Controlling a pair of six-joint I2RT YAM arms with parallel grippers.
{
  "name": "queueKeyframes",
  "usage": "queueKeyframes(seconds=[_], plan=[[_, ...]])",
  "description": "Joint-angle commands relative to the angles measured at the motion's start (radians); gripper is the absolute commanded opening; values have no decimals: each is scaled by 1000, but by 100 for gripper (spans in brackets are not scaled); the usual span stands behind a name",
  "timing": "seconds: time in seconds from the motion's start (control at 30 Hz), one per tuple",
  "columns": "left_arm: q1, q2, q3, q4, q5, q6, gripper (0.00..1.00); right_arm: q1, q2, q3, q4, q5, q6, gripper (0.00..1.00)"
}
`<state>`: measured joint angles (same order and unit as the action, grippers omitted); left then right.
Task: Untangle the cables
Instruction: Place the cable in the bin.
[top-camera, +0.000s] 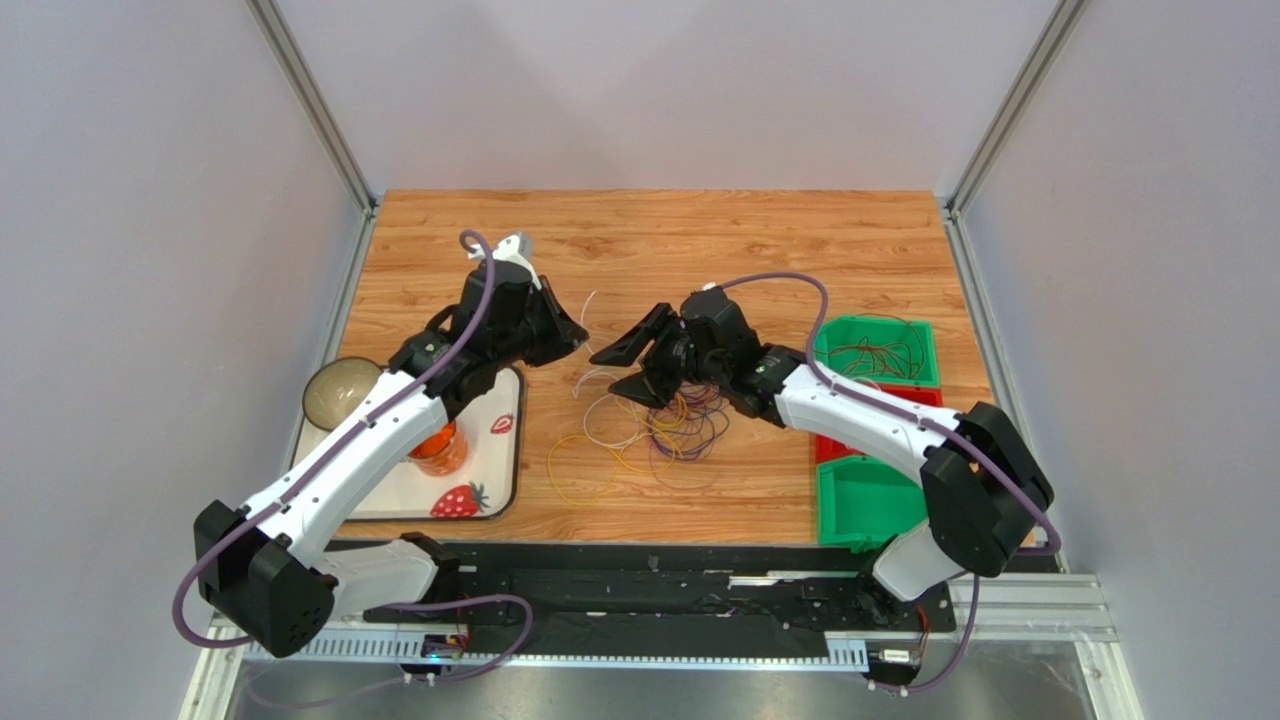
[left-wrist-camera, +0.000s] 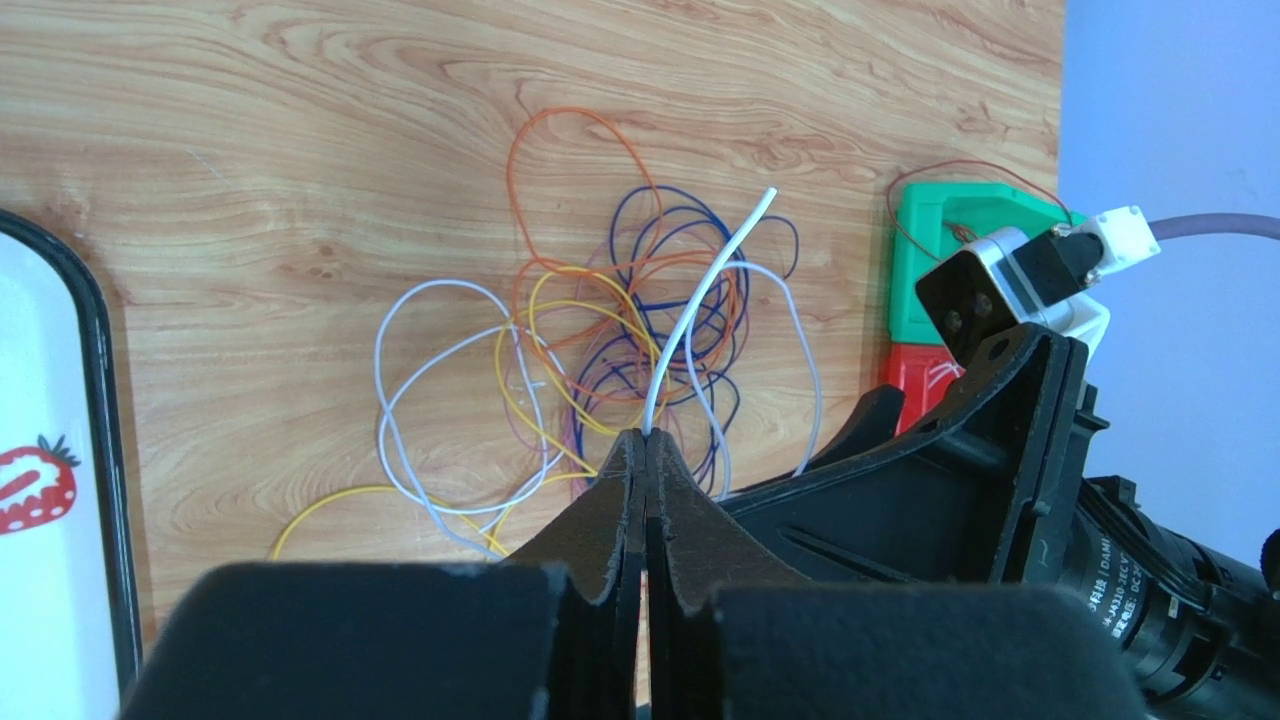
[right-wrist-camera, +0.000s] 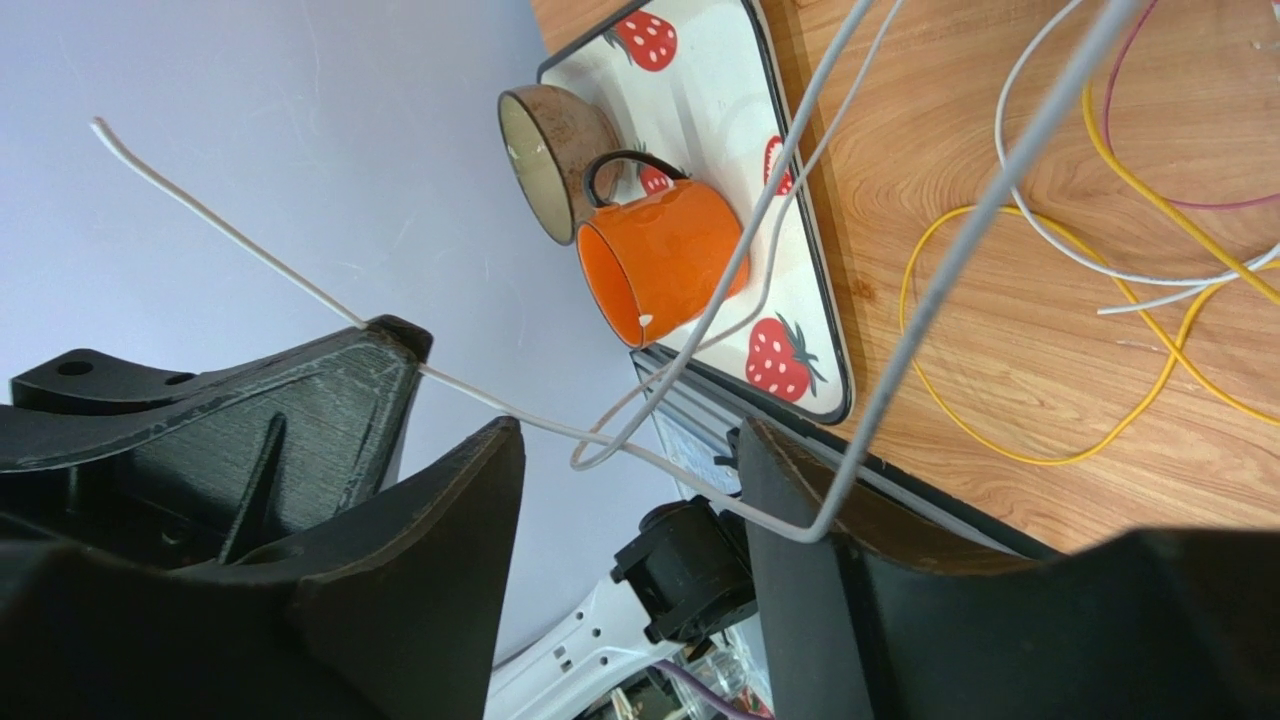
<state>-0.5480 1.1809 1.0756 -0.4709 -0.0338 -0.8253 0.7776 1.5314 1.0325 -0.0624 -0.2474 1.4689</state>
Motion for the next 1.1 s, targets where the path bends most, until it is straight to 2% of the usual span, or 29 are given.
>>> queueKeyframes(seconds=[0.0, 0.2, 0.6, 0.7, 0.8, 0.9, 0.93, 1.0, 1.07], plan=[[2, -12, -5, 44, 23, -17, 0, 0, -63, -28, 53, 71, 14, 56], [2, -9, -3, 51, 26, -26, 0, 5, -140, -138, 138, 180, 61, 53], [2, 6, -11, 71, 71, -35, 0, 5, -96, -83, 136, 191, 33, 52], [2, 6, -17, 72, 71, -34, 0, 5, -82, -69, 134, 183, 36, 48], [2, 8, -20, 80, 77, -37, 0, 5, -60, -52, 130, 174, 34, 42], [2, 11, -25, 84, 81, -37, 0, 5, -51, -45, 130, 169, 33, 26], [2, 13, -28, 84, 81, -38, 0, 5, -51, -43, 125, 171, 33, 13], [2, 14, -28, 86, 84, -37, 0, 5, -53, -42, 113, 177, 31, 1], [2, 13, -29, 90, 94, -29, 0, 3, -60, -40, 95, 186, 30, 0]])
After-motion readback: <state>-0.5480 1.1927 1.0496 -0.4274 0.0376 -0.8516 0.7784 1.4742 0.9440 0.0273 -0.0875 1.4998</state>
